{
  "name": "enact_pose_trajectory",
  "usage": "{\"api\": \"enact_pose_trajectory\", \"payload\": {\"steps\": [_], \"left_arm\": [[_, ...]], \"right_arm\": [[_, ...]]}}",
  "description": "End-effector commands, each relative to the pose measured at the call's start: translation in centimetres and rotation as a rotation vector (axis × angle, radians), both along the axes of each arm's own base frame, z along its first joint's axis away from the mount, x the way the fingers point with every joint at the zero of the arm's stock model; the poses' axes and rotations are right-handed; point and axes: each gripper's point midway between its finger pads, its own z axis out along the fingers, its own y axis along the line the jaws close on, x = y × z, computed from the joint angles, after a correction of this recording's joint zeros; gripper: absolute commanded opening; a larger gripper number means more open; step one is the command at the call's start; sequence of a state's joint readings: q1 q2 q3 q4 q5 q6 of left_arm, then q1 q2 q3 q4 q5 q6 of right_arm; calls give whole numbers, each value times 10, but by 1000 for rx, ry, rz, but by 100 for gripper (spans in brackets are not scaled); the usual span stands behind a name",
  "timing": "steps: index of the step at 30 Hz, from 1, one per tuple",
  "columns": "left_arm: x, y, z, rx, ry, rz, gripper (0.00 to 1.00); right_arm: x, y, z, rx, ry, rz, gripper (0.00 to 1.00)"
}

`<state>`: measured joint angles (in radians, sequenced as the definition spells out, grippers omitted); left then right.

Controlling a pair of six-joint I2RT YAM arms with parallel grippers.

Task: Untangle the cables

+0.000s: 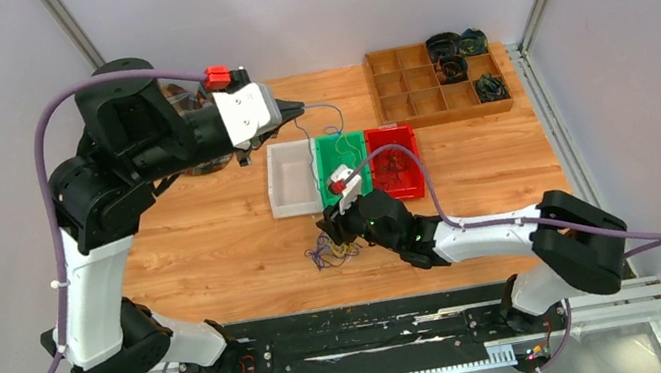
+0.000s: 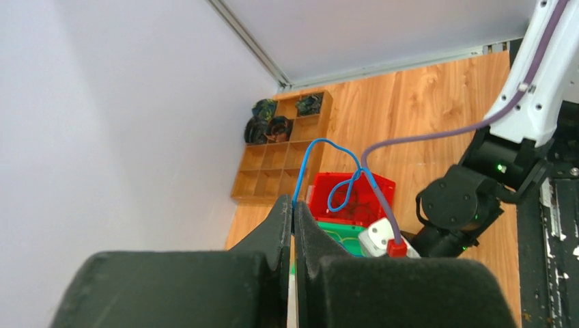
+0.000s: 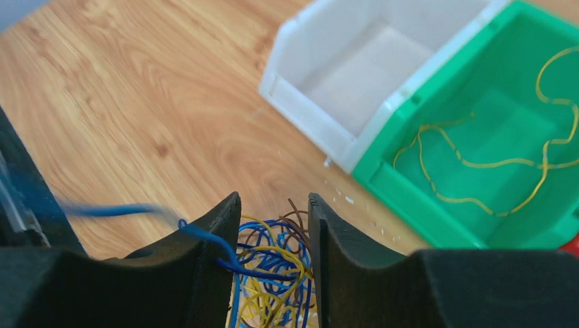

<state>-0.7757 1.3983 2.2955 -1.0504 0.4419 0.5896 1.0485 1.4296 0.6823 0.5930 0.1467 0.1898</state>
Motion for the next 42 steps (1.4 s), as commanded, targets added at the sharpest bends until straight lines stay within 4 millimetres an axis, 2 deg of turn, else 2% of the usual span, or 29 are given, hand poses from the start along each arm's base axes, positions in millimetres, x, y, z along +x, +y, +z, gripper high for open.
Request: {"api": "enact_pose_trajectory", "payload": {"steps": [1,4,8,11,14,19,23,27,31,36,42], "left_arm": [[-14,14,34,-77,-78,7,0],[-13,22,49,-98,-134,36,1],[-5,38,79,-148,-239,129,0],[9,52,105,-212,-329,240,0],[18,59,111,-244,-369,306,1],[38,42,61,-154,-294,310,1],[57,27,-5,-62,-199,322,0],[79,20,-76,68,-119,372,0],[100,19,-133,197,-54,415,0],[128,22,-174,284,7,455,0],[155,30,-211,362,67,494,0]], "right_arm": [[7,-5,-25,9,38,-52,39],[1,-11,-53,-21,87,-60,34],[-8,-23,-81,-42,146,-73,34],[-14,-34,-94,-46,174,-94,39],[-17,-41,-96,-35,186,-110,49],[-17,-47,-76,8,173,-131,58],[-15,-58,-44,65,130,-170,65],[-12,-79,-12,126,87,-238,74],[-11,-103,13,159,43,-306,76],[-8,-136,31,167,-11,-408,76],[-7,-160,37,169,-38,-478,75]]}}
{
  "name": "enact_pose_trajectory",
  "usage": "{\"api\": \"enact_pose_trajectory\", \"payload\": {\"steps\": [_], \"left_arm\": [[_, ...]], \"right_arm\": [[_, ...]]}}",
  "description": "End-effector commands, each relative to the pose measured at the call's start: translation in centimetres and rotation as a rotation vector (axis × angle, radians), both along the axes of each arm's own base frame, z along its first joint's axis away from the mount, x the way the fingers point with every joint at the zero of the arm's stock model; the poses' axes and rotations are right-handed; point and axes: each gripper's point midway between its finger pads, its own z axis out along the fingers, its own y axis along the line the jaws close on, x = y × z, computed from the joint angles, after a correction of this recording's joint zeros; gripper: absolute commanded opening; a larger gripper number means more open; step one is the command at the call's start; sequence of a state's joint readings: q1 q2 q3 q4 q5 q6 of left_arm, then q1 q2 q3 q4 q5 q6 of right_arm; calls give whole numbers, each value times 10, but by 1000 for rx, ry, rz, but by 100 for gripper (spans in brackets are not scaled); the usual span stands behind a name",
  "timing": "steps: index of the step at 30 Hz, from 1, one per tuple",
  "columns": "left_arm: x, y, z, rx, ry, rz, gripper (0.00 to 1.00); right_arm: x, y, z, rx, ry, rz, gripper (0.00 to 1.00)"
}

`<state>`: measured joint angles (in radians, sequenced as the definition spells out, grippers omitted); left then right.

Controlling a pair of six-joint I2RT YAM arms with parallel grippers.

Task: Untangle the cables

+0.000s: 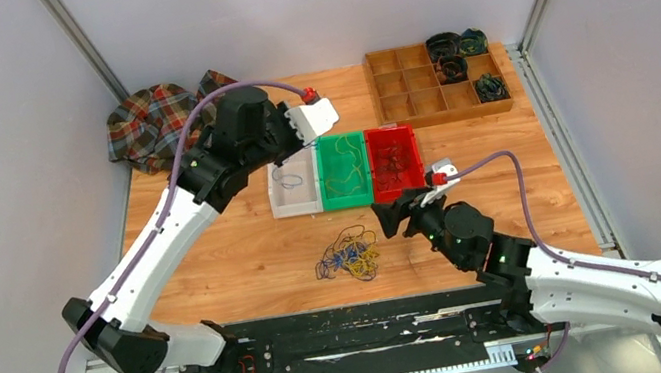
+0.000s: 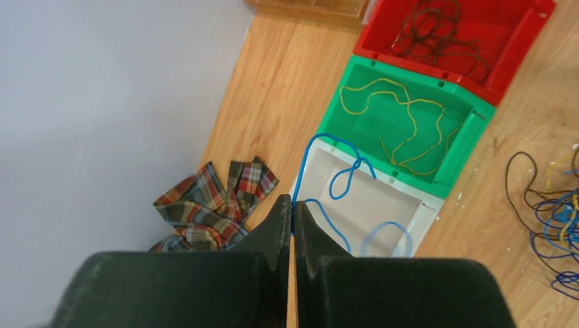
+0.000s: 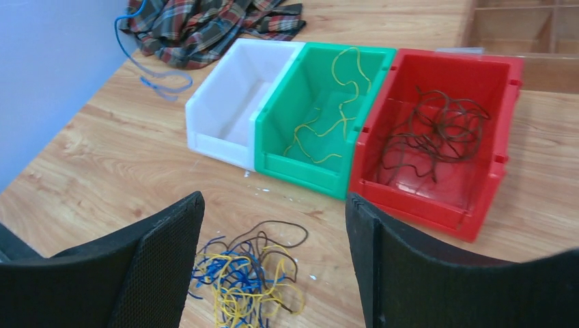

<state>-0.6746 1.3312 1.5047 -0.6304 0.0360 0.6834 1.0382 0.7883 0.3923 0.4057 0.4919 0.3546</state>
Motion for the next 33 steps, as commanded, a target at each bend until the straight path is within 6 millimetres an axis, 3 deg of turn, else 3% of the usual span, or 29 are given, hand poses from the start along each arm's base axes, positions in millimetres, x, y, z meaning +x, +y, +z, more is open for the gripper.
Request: {"api": "enact_pose_trajectory", "payload": {"steps": [1,13,24,33], "left_arm": [[23,5,-18,29,6,41,1],[62,25,-87,122,100,115,1],[71,23,-134,141,183,133,1],[83,43,-165,181,222,220,1]], "right_arm": [[6,-28,-15,-69,13,-106,75],[8,-44,-12,-89,7,-152,74],[8,-50,-12,-108,13,-160,74],[6,-56,-11,-111,17,-168,74]]}}
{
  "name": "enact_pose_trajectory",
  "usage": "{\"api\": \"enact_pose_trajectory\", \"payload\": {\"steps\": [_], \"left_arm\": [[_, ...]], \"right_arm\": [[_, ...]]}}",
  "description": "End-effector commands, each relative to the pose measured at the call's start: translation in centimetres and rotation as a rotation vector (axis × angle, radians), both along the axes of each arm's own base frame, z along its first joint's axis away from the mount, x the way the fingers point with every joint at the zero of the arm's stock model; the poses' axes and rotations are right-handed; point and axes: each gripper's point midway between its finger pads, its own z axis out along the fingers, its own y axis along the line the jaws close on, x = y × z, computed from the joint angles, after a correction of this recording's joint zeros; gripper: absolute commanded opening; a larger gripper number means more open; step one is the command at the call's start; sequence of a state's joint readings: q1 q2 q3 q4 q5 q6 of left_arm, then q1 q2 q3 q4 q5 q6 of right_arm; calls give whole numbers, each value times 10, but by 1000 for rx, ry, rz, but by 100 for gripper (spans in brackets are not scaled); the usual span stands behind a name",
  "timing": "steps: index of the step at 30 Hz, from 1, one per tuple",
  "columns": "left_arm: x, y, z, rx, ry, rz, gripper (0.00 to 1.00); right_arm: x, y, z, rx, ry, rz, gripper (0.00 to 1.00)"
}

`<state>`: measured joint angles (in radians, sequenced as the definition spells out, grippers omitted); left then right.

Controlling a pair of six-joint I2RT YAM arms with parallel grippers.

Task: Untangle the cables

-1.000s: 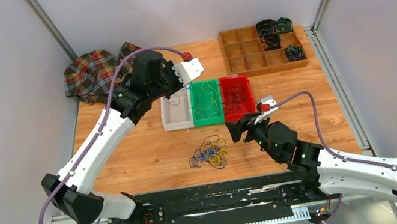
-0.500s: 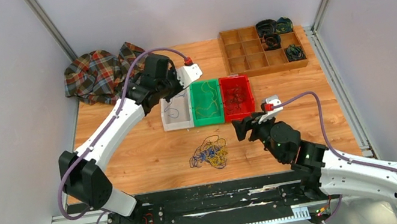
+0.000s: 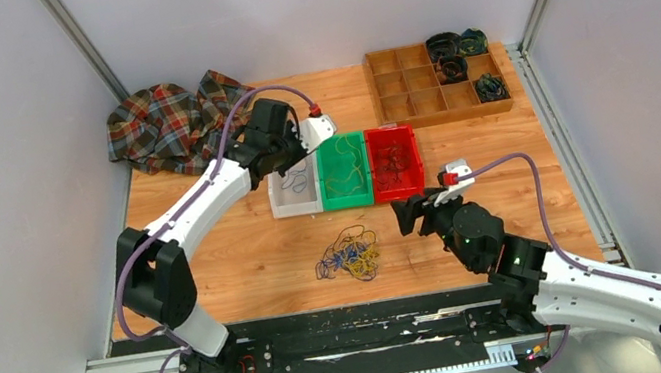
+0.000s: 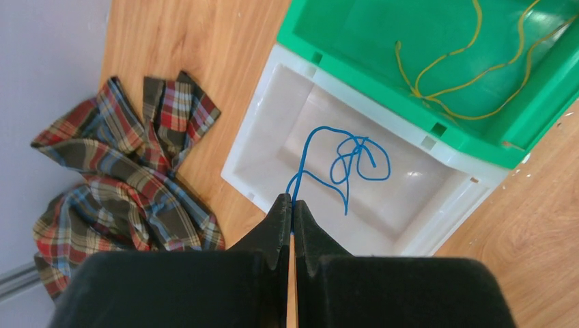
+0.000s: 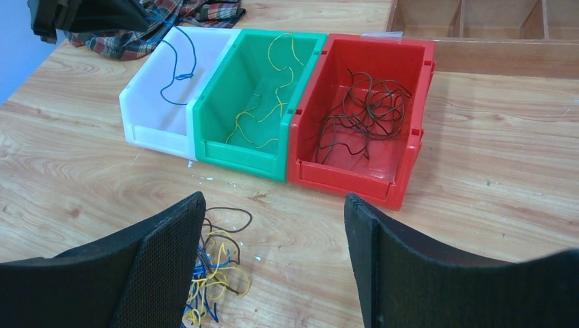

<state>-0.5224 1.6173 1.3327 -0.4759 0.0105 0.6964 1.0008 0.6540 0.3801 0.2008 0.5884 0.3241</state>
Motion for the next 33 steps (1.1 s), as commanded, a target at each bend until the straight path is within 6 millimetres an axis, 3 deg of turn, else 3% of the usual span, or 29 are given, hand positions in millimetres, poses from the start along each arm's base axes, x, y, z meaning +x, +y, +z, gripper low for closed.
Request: {"api": "enact_pose_trajectory", "payload": {"steps": [1,6,8,12,16,20,25,27,30,33], "left_arm": [[10,10,-7,4,-16,53,1],[4,12,-27,37,36,37,1],[2,13,-35,48,60,35,7],[0,14,-38,52,80,40,53],[-2,13,-26,37,78,25,80],[-4,6,2,-26,79,8,92],[-10,-4,43,-114,52,-14,95],[-26,-12,57,-166,95,-56,95],[-72,-34,63,-280,230,-168,92],[-128,-50,46,-276,325,-285,88]], "right_arm": [[3,-10,3,-8,-3,-37,74],[2,-9,3,-4,6,-33,74],[2,-9,4,-4,7,-31,74],[2,-10,4,-9,15,-32,73],[0,-12,3,-18,20,-35,74],[-1,-15,2,-21,22,-40,73],[-2,-16,-1,-25,29,-37,73],[-2,-16,-2,-35,33,-34,73],[-3,-16,-3,-52,40,-28,73],[-5,-13,-8,-55,55,-12,73]]}}
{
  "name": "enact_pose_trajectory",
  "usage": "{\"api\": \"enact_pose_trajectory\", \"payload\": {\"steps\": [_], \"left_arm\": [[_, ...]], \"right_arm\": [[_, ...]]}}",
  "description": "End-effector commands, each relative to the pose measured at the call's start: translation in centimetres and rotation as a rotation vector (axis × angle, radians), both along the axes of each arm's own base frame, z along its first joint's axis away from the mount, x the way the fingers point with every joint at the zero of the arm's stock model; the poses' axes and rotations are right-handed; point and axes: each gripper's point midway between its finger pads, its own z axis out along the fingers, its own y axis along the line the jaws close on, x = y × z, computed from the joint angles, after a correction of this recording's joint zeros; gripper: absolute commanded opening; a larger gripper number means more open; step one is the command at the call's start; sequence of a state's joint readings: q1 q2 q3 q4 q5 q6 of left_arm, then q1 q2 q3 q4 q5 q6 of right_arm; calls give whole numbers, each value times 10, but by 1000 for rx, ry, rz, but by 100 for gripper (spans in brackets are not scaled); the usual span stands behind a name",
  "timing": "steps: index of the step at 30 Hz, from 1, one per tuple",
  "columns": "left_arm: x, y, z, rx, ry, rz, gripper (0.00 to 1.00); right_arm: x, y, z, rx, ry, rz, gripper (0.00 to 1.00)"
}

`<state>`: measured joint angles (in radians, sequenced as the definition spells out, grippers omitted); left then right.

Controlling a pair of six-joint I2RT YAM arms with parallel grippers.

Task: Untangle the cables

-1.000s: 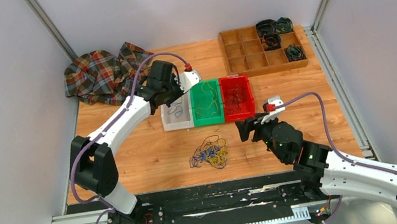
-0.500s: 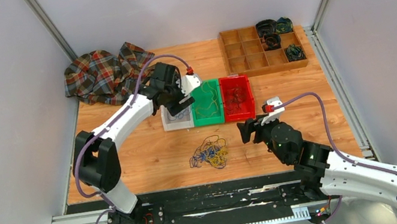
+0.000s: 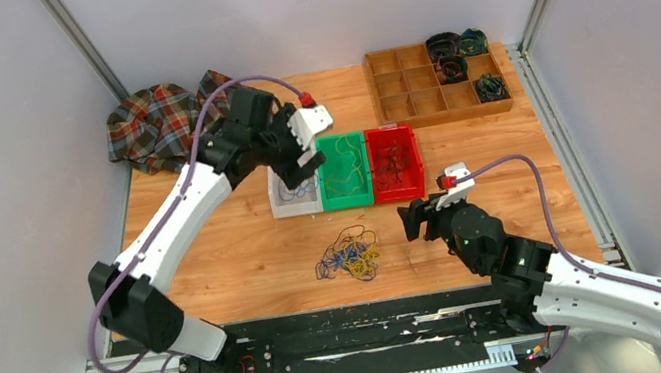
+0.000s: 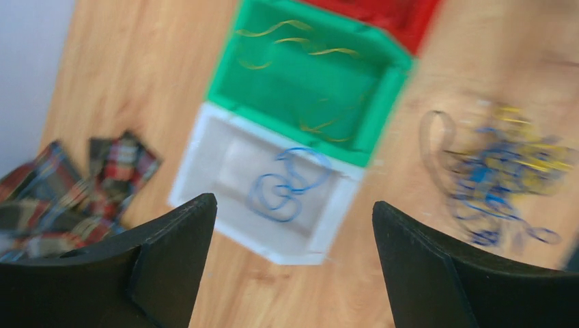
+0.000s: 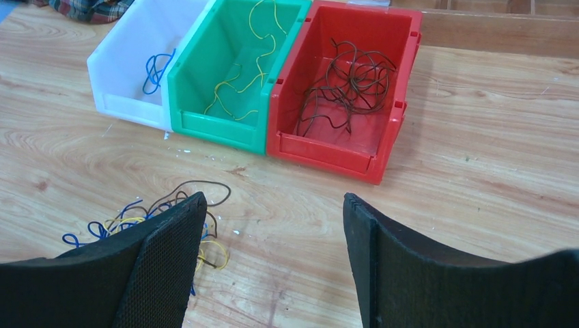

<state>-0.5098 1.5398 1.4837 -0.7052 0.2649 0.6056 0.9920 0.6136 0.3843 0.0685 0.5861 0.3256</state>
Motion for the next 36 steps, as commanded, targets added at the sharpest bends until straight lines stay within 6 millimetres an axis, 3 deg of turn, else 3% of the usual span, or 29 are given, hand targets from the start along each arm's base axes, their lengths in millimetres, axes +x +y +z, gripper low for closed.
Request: {"api": "enact_pose_trajectory", "payload": {"steps": [1,5,9,15,20,28,36], "left_arm": [[-103,-31,-19,-69,207,-232,87],[-167,-46,-55,-32,331,-370,85],[-196,-48,-83,32,394,-458,84],[-196,-39,-121,147,401,-519,78],[-187,-43,-132,166,381,-531,69],[-179,-38,-143,212,351,-524,33],[-172,-40,-121,166,277,-478,1]], "right_arm": [[1,1,6,17,13,2,73],[-2,8,-5,4,51,30,71],[-8,11,-11,-22,88,70,69],[-15,12,-21,-49,128,99,65],[-19,16,-27,-49,144,129,61],[-17,15,-20,-49,127,124,53],[-17,18,-15,-29,123,133,41]]}}
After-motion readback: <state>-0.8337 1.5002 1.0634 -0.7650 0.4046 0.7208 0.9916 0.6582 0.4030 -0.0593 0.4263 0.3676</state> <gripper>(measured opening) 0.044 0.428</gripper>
